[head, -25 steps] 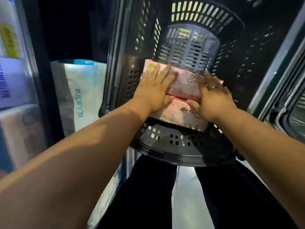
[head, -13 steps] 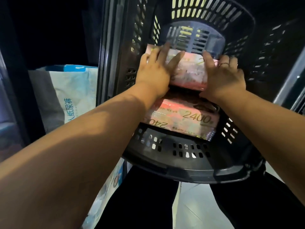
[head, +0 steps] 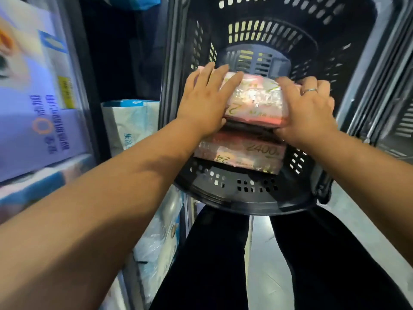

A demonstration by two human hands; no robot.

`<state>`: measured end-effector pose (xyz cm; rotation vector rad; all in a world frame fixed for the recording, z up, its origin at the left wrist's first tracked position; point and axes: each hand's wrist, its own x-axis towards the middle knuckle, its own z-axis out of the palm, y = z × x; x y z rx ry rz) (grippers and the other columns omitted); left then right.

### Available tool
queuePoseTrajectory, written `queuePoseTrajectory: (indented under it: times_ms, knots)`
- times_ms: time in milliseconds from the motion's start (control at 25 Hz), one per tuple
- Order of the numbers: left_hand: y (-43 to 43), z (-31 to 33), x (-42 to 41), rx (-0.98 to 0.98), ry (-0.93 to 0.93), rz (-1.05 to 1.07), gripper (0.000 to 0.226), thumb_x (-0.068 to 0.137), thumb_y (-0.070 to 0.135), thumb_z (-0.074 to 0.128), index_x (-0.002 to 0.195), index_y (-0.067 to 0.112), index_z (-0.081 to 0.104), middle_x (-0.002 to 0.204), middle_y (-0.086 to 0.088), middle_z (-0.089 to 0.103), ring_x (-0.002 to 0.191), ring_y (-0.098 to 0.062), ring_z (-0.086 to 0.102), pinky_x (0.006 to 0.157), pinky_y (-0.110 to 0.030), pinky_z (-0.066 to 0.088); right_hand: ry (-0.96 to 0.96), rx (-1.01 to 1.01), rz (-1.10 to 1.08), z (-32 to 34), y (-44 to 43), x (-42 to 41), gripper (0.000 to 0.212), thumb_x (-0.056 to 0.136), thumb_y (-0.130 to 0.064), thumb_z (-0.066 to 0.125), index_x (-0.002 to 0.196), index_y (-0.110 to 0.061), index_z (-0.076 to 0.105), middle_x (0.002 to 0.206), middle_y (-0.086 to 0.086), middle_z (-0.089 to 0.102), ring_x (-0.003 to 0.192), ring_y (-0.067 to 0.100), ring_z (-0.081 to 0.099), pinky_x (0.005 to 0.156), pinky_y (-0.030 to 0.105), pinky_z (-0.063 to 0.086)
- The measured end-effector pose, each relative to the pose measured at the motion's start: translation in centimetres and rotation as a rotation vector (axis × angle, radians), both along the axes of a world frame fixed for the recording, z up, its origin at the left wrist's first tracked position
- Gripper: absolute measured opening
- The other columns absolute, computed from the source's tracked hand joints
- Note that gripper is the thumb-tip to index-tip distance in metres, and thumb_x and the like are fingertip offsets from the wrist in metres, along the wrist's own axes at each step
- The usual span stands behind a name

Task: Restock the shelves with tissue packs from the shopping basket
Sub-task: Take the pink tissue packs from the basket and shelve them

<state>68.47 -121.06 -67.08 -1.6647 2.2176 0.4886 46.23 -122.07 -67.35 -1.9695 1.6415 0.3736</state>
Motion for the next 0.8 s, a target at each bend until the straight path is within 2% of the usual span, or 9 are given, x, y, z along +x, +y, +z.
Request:
queuePoseTrajectory:
  times_ms: [160,320,440,520,600,680,800]
  knots:
    - [-0.3,7.3,0.4,0.024,0.091,-0.049,0.097,0.075,0.041,0.073,0.153,0.028,0.016,0.158,-0.005,0.017,0.147,-0.030,0.010,0.117,-0.044,0.008,-0.016,0.001,-0.022,7.4,0.3,-1.2,0.095,0.067,-0.039,0.082,0.142,-0.035,0.025,0.128,0.017,0.035,0.119,0.038,0.031,0.096,0.050,0.035]
    - [0.2,14.8,1.3,-0.014,0.287,-0.005,0.093,0.069,0.049,0.078,0.148,0.022,0.035,0.154,-0.016,0.026,0.145,-0.036,0.016,0.118,-0.044,0.013,-0.044,0.000,-0.054,15.3,1.5,-2.4,0.095,0.065,-0.044,0.082,0.142,-0.036,0.027,0.125,0.016,0.038,0.118,0.038,0.032,0.095,0.051,0.038]
    - [1.9,20.2,2.4,-0.044,0.410,0.155,0.090,0.068,0.052,0.079,0.143,0.021,0.041,0.154,-0.020,0.022,0.143,-0.041,0.017,0.118,-0.049,0.018,-0.100,0.021,-0.047,21.4,1.8,-2.6,0.094,0.064,-0.046,0.082,0.141,-0.036,0.028,0.121,0.016,0.039,0.114,0.038,0.033,0.093,0.050,0.039]
    - [3.8,23.3,3.3,-0.013,0.537,0.341,0.091,0.066,0.049,0.082,0.143,0.026,0.040,0.154,-0.019,0.021,0.141,-0.036,0.025,0.116,-0.044,0.025,-0.135,0.033,-0.022,25.2,1.9,-2.5,0.099,0.061,-0.047,0.084,0.141,-0.035,0.028,0.119,0.016,0.039,0.112,0.037,0.034,0.092,0.049,0.039]
    - [5.6,26.6,3.9,0.024,0.649,0.441,0.092,0.065,0.052,0.082,0.142,0.031,0.036,0.150,-0.016,0.027,0.138,-0.030,0.031,0.114,-0.042,0.030,-0.162,0.051,0.044,28.6,1.7,-2.4,0.104,0.057,-0.046,0.086,0.143,-0.035,0.028,0.118,0.016,0.040,0.111,0.035,0.034,0.093,0.048,0.039]
    - [7.1,30.0,3.9,-0.031,0.725,0.495,0.091,0.065,0.055,0.079,0.141,0.027,0.037,0.143,-0.016,0.036,0.134,-0.027,0.037,0.112,-0.044,0.033,-0.178,0.066,0.150,31.7,1.3,-2.5,0.110,0.050,-0.052,0.080,0.144,-0.033,0.027,0.116,0.017,0.043,0.109,0.035,0.036,0.095,0.045,0.035]
    - [9.1,34.0,3.2,-0.125,0.787,0.553,0.093,0.067,0.055,0.078,0.142,0.020,0.037,0.141,-0.014,0.038,0.133,-0.024,0.040,0.112,-0.042,0.034,-0.182,0.073,0.289,35.3,0.4,-3.1,0.115,0.036,-0.062,0.059,0.143,-0.033,0.029,0.110,0.015,0.046,0.104,0.033,0.040,0.092,0.039,0.032]
